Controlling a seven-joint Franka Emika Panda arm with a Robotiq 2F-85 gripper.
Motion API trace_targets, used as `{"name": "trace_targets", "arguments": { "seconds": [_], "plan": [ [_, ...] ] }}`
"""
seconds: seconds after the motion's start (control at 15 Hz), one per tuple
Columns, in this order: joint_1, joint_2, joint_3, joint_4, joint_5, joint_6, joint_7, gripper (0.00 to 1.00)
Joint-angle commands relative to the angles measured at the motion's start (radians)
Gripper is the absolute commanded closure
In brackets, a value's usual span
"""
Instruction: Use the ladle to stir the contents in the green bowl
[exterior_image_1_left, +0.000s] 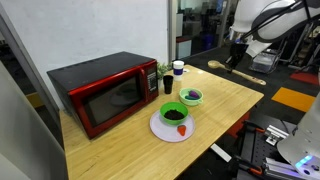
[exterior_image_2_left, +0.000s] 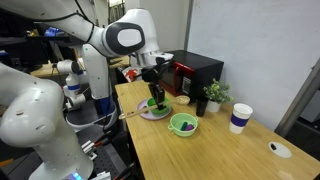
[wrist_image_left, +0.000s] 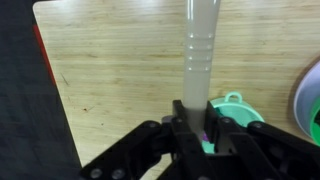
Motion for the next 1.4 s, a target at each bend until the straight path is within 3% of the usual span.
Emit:
{"name": "trace_targets", "arguments": {
  "seconds": [0.0, 0.4, 0.73, 1.07, 1.33],
  "plan": [
    [0.086, -0.050, -0.004, 0.026, 0.109, -0.075, -0.133, 0.94],
    [0.289, -0.054, 0.029, 0.078, 0.277, -0.132, -0.308, 0.94],
    [0.432, 0.010, 0.067, 0.141, 0.344, -0.139, -0.436, 0.94],
    [0.506, 0.124, 0.081, 0.163, 0.332, -0.118, -0.599, 0.94],
    [0.515, 0.237, 0.104, 0.173, 0.275, -0.107, -0.727, 0.94]
  ]
}}
